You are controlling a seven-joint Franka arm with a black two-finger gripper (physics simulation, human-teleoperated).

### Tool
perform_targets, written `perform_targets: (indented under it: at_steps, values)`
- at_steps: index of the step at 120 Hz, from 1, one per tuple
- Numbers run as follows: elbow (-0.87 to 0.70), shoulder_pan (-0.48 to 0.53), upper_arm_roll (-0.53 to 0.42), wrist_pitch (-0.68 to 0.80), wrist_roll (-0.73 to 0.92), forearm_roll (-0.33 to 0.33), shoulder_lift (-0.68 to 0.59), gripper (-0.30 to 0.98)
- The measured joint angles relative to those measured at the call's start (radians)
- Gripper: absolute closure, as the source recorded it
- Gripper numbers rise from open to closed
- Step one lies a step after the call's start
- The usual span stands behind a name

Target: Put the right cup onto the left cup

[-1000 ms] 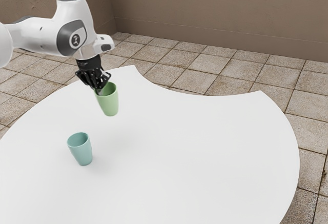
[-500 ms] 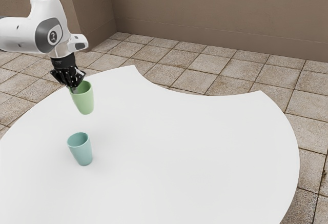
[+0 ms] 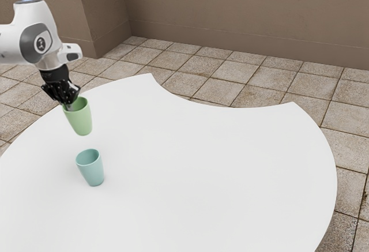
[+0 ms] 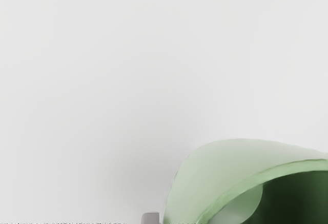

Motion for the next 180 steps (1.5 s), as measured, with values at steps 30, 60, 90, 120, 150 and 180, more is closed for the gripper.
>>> perform_targets:
  at_steps: [30,60,90,120,150,180]
  values:
    - [-0.114,-0.048,0.002,0.007,-0.014,0.079,-0.152,0.79]
    - [-0.182,-0.084,0.008,0.025,-0.054,0.142,-0.21,0.79]
    - [-0.223,-0.091,0.008,0.078,-0.088,0.153,-0.21,0.79]
    - [-0.24,-0.089,0.008,0.127,-0.115,0.148,-0.167,0.79]
    - [-0.283,-0.099,0.008,0.156,-0.136,0.146,-0.181,0.79]
    - [-0.317,-0.121,0.017,0.179,-0.159,0.156,-0.213,0.79]
